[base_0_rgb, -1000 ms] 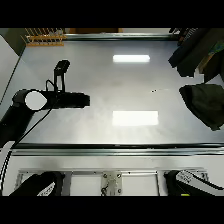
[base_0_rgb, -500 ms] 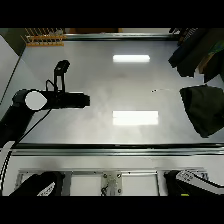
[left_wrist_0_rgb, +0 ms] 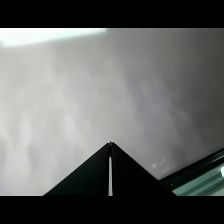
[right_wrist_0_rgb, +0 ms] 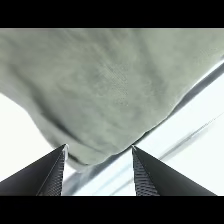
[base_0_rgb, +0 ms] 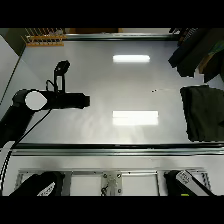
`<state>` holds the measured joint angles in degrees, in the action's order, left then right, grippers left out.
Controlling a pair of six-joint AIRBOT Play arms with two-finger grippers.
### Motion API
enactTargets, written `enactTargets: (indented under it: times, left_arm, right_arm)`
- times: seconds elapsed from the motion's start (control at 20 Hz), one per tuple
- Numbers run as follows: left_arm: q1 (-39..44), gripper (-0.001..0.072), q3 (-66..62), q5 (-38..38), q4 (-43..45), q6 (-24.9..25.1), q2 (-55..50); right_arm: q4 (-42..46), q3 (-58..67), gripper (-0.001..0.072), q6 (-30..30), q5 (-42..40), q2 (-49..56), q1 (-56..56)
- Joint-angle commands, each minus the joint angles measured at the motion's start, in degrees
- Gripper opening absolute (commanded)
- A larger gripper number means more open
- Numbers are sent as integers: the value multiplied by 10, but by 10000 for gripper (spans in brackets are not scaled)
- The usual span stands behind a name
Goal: Fold the clothes and pants, and hang the long-sleeved shirts on hangers.
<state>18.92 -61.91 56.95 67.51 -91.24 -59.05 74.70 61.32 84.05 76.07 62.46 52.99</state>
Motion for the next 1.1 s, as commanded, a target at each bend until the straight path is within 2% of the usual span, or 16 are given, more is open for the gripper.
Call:
enactTargets:
  times: [0.0, 0.1, 0.15, 0.35, 0.4, 0.45, 0.5, 0.65, 1.05]
  left_arm:
    - [0, 15, 0, 0, 0, 0, 0]
    - [0, 14, 0, 0, 0, -1, 0]
    - [0, 15, 0, -1, 0, -1, 0]
    - [0, 15, 0, -2, 0, -1, 0]
    - [0, 15, 0, -2, 0, -1, 0]
    - [0, 15, 0, -2, 0, -1, 0]
    - [0, 14, 0, -2, 0, -1, 0]
    - [0, 15, 0, -2, 0, -1, 0]
    - [0, 15, 0, -2, 0, -1, 0]
  right_arm:
    - [-159, -1, 447, -44, -22, -88, -17]
    - [-280, -7, 448, -130, -23, -126, -75]
    - [-309, -11, 446, -150, -23, -137, -116]
    - [-274, -28, 433, -154, -28, -147, -311]
    - [-260, -31, 325, -153, -27, -144, -351]
    - [-249, -32, 91, -153, -27, -139, -384]
    - [-246, -33, 26, -154, -28, -136, -408]
    - [-246, -33, 27, -155, -23, -124, -449]
    - [-248, -33, 27, -155, -15, -121, -453]
